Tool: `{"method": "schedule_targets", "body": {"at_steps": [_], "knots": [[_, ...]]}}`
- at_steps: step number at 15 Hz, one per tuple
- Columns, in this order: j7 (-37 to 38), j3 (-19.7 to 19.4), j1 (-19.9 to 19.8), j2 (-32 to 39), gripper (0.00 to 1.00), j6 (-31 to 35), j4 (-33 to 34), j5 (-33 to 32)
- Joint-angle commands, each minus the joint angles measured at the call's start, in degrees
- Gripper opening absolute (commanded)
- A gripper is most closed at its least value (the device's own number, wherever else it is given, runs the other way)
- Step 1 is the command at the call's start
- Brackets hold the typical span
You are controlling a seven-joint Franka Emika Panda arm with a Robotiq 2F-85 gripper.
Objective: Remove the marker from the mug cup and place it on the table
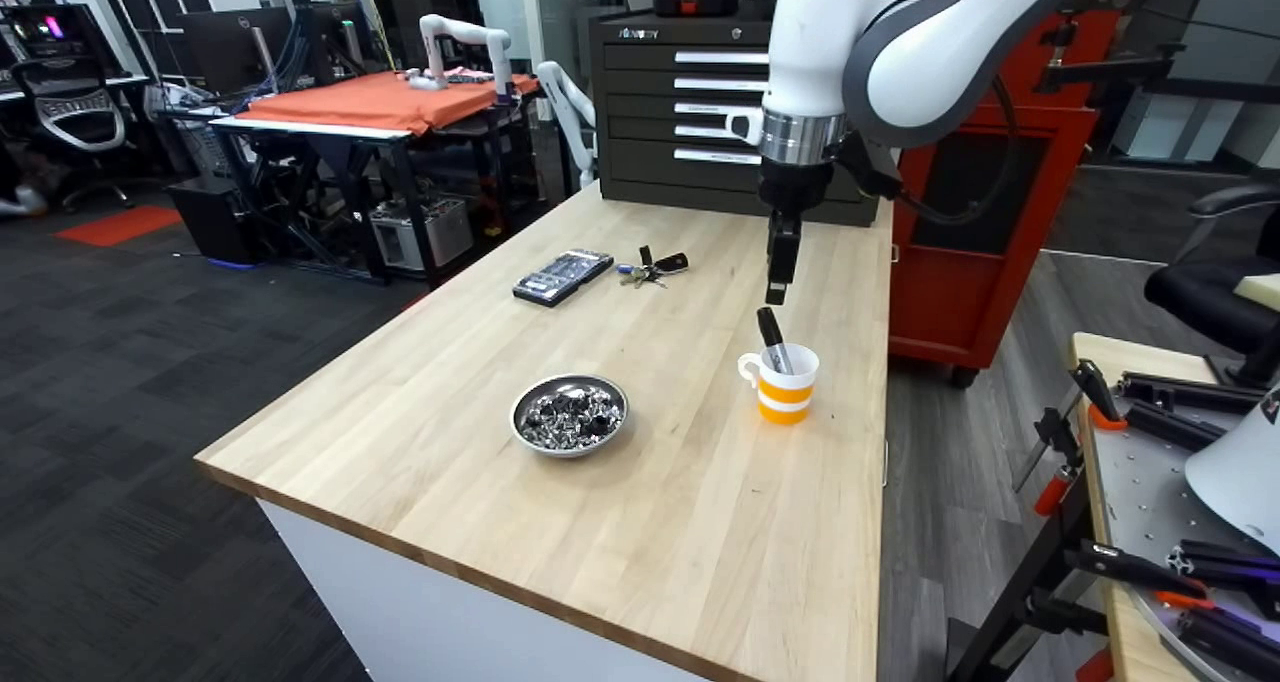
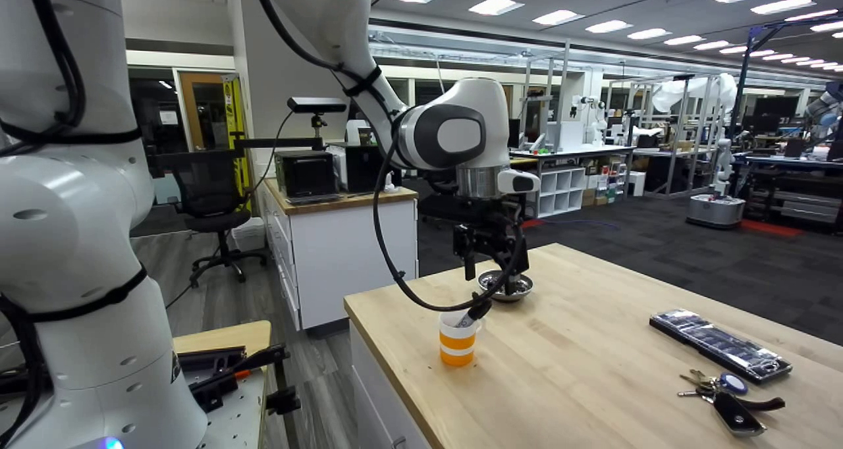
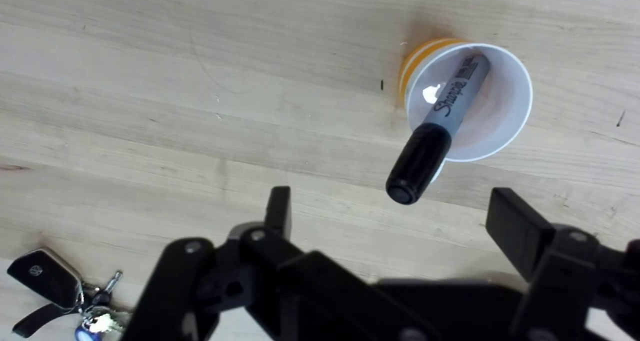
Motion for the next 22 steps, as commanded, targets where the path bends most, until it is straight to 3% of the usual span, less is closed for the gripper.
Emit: {"method": "schedule_targets", "body": {"at_steps": [1,13,22], "knots": [[-2.6,0.9,-1.2,2.9,1.0,2.4,1.1,2.5],[-11.4,3.8,-4.0,6.8,1.0,1.4,2.4,14.3],[-12.9,4.2,-5.3,8.2,1.0,1.6,2.4,15.4]]}}
